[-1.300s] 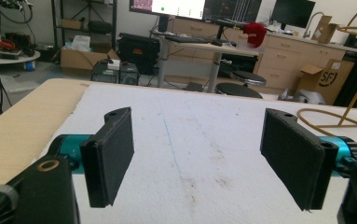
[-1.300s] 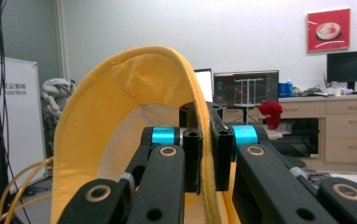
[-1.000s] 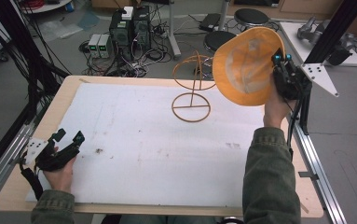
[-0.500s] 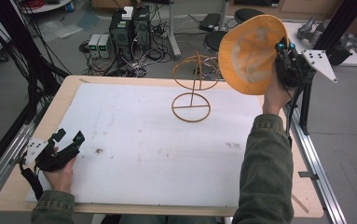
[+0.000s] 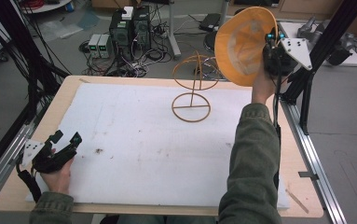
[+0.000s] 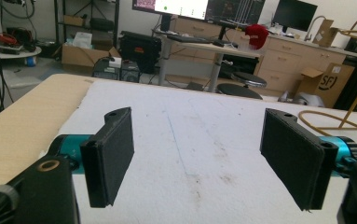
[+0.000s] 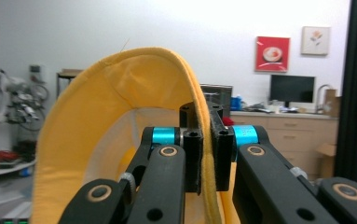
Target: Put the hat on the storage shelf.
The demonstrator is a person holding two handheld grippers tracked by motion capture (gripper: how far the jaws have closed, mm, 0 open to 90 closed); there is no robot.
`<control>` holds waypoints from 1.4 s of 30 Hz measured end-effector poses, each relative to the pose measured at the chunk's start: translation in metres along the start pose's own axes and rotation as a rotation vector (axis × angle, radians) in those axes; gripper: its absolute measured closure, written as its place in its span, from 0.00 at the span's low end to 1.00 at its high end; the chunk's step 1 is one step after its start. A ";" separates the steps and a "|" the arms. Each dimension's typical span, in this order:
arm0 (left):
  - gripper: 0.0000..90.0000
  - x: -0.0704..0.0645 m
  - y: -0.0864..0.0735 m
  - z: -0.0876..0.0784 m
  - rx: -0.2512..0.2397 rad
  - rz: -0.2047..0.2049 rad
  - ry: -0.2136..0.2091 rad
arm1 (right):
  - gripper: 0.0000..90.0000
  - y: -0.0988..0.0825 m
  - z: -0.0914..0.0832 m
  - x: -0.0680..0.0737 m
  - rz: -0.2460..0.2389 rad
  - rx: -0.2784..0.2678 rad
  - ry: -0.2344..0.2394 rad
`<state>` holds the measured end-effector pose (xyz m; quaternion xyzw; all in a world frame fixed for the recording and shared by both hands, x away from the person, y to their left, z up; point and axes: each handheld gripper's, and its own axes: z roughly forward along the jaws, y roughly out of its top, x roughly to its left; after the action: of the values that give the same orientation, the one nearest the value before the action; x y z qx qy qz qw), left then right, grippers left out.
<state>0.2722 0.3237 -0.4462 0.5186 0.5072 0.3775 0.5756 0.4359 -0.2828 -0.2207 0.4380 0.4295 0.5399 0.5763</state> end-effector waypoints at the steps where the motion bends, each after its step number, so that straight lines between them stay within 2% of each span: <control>1: 0.29 0.000 0.000 0.000 0.000 0.003 0.000 | 0.96 -0.001 0.001 0.003 -0.008 -0.002 -0.008; 6: 0.29 -0.001 0.000 0.000 0.001 0.009 -0.005 | 0.96 0.000 0.006 0.024 -0.087 -0.003 -0.026; 8: 0.29 -0.002 0.000 0.000 0.002 0.008 -0.006 | 0.96 0.001 0.008 0.034 -0.128 -0.004 -0.018; 11: 0.29 -0.001 0.000 0.000 0.001 0.008 -0.007 | 0.96 0.000 0.010 0.045 -0.164 -0.003 -0.002; 14: 0.29 -0.001 0.000 0.000 0.001 0.008 -0.007 | 0.96 -0.002 0.009 0.054 -0.154 -0.008 0.027; 16: 0.29 -0.001 0.000 0.000 0.002 0.007 -0.007 | 0.96 -0.001 0.008 0.059 -0.132 -0.012 0.055; 20: 0.29 -0.002 0.000 0.001 0.000 0.008 -0.009 | 0.96 0.001 0.005 0.069 -0.045 0.018 0.149; 21: 0.29 -0.003 0.000 0.001 0.002 0.011 -0.011 | 0.96 0.003 0.002 0.076 0.000 0.028 0.208; 22: 0.29 -0.003 0.000 0.001 0.003 0.012 -0.011 | 0.96 0.003 0.002 0.076 0.000 0.028 0.208; 26: 0.29 -0.004 0.001 0.001 0.000 0.013 -0.013 | 0.96 0.005 -0.003 0.089 0.048 0.033 0.319; 29: 0.29 -0.004 0.001 0.001 0.002 0.013 -0.013 | 0.96 0.004 -0.006 0.100 0.075 0.056 0.383; 36: 0.29 -0.003 0.001 0.000 -0.003 0.008 -0.011 | 0.96 -0.005 -0.015 0.131 0.069 0.106 0.514; 42: 0.29 -0.003 0.001 0.000 -0.003 0.009 -0.012 | 0.96 -0.019 -0.023 0.156 0.061 0.177 0.591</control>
<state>0.2720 0.3206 -0.4449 0.5224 0.5006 0.3777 0.5778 0.4256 -0.1267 -0.2483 0.3232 0.6105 0.6215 0.3695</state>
